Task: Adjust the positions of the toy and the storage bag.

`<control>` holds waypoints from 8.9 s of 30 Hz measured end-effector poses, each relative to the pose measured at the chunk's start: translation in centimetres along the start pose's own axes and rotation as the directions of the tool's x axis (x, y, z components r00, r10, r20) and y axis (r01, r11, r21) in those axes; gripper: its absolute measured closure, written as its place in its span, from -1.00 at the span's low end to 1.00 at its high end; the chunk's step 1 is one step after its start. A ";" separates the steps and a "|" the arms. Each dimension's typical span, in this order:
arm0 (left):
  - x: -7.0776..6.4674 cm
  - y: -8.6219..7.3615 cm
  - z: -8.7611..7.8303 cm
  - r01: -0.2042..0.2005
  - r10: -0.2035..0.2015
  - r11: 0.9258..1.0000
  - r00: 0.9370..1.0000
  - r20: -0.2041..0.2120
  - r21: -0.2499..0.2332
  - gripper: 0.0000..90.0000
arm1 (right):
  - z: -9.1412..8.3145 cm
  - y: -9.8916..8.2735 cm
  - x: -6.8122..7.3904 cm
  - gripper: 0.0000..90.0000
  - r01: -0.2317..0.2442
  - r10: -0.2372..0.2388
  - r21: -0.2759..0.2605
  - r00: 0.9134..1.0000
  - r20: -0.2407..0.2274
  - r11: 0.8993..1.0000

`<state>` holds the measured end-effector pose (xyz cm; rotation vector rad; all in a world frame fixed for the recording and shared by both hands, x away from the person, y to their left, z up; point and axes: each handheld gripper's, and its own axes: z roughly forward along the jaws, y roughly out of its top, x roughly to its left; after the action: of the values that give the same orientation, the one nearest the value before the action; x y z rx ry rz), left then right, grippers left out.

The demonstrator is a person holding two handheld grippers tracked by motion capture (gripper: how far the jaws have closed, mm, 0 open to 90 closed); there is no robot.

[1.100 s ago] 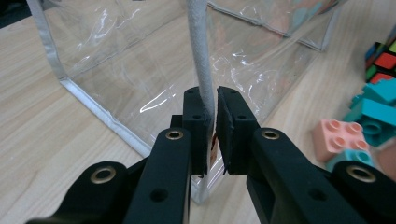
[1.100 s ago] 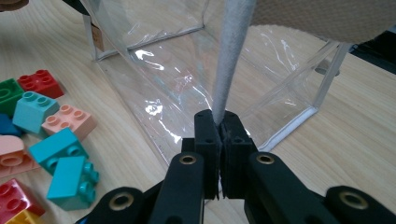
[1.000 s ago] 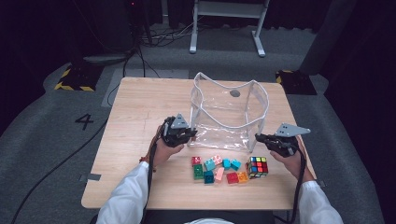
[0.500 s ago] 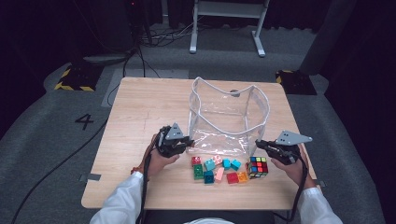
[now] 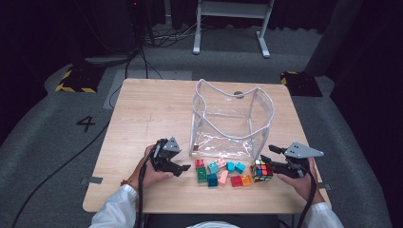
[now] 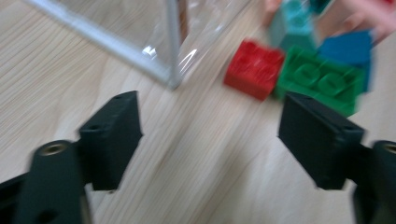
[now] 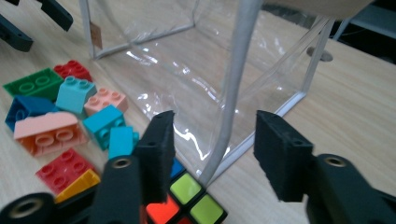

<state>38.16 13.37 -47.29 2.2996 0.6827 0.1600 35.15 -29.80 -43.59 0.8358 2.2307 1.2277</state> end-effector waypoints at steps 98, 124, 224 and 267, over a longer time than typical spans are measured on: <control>0.8 -4.1 0.4 0.018 -0.016 0.999 0.997 -0.078 0.030 -1.00 | -0.1 -4.6 -3.1 -0.25 -0.089 0.089 0.098 0.996 0.001 0.991; 0.8 -4.1 0.4 0.019 -0.017 0.999 0.997 -0.077 0.030 -1.00 | -4.4 4.0 -8.0 -0.25 -0.052 0.060 -0.087 0.994 0.090 0.995; 0.6 -4.2 0.3 0.043 -0.040 0.999 0.995 -0.096 0.031 -1.00 | 7.9 17.3 -5.8 -0.25 0.388 -0.284 0.449 0.916 -0.284 0.805; 0.7 -4.2 0.3 0.041 -0.038 0.999 0.994 -0.105 0.027 -1.00 | -4.1 4.2 -6.2 -0.42 0.068 -0.068 0.022 0.997 0.025 0.997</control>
<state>37.06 16.03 -50.39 2.3168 0.7879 0.2546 38.17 -34.71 -37.29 0.7729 2.2370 1.1577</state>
